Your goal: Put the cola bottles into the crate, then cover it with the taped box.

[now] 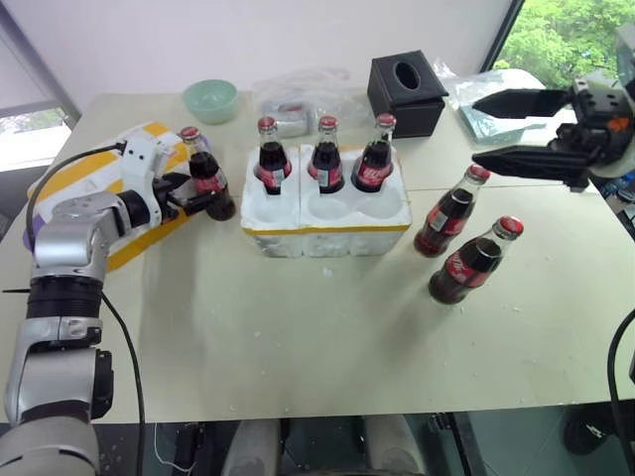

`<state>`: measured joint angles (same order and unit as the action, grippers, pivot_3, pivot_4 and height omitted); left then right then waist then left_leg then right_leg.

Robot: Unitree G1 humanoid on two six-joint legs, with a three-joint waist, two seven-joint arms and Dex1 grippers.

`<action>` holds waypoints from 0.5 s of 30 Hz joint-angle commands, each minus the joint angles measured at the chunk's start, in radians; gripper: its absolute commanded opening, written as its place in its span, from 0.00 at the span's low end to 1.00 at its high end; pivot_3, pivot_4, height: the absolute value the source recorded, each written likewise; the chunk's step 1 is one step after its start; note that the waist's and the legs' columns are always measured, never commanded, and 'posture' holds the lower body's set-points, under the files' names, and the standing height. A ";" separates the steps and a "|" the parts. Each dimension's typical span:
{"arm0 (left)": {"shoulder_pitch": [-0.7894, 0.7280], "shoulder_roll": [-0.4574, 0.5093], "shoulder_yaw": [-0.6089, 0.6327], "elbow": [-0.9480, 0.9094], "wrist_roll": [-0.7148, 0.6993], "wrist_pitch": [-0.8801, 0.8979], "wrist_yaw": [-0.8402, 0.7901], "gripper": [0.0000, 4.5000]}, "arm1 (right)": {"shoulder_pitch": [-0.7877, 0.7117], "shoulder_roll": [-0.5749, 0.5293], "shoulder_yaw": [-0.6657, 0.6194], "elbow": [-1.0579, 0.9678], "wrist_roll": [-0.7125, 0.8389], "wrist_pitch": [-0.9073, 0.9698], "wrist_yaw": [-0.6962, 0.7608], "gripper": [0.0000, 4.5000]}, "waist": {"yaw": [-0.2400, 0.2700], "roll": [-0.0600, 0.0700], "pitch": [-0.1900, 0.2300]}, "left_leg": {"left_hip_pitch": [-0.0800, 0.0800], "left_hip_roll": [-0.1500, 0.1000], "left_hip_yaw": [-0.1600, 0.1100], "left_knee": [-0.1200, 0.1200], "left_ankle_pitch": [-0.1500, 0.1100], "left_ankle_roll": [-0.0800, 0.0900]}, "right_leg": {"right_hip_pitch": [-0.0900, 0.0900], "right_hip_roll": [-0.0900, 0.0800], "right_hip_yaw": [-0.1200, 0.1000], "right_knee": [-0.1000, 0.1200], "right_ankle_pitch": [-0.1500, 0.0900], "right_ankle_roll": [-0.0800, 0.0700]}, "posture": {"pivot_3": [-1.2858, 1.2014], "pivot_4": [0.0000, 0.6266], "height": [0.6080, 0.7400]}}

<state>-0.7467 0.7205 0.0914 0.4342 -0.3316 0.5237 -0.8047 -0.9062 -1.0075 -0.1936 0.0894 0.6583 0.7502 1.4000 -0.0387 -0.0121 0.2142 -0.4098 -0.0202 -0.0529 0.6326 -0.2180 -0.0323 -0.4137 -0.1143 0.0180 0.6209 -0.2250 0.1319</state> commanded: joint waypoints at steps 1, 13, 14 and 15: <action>-0.078 -0.021 -0.008 0.089 0.042 -0.065 0.000 0.97 | 0.004 -0.009 -0.051 -0.039 0.035 0.000 -0.027 1.00 | 0.003 0.000 0.000 | 0.000 0.000 0.000 0.000 0.000 0.000 | 0.000 0.000 0.000 0.000 0.000 0.000 | 0.52 0.24 0.98; -0.230 -0.101 -0.033 0.391 0.135 -0.223 -0.025 0.97 | 0.035 -0.010 -0.064 -0.072 0.079 0.006 -0.082 1.00 | 0.004 0.000 0.000 | 0.000 0.000 0.000 0.000 0.000 0.000 | 0.000 0.000 0.000 0.001 0.000 0.000 | 0.52 0.24 0.98; -0.239 -0.105 -0.032 0.410 0.141 -0.233 -0.027 0.97 | 0.038 -0.011 -0.064 -0.074 0.081 0.006 -0.085 1.00 | 0.004 0.000 0.000 | 0.000 0.000 0.000 0.000 0.000 0.000 | 0.000 0.000 0.000 0.001 0.000 0.000 | 0.52 0.24 0.98; -0.248 -0.109 -0.031 0.429 0.146 -0.242 -0.027 0.97 | 0.041 -0.012 -0.064 -0.076 0.082 0.004 -0.088 1.00 | 0.003 0.000 0.000 | 0.000 0.000 0.000 0.000 0.000 0.000 | 0.000 0.000 0.000 0.001 0.000 0.000 | 0.52 0.24 0.98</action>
<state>-0.9620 0.6046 0.0524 0.8540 -0.1984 0.3118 -0.8274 -0.8618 -1.0051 -0.2143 0.0426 0.7213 0.7585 1.3184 -0.0353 -0.0124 0.2140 -0.4099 -0.0204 -0.0532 0.6329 -0.2179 -0.0322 -0.4138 -0.1143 0.0178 0.6216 -0.2248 0.1323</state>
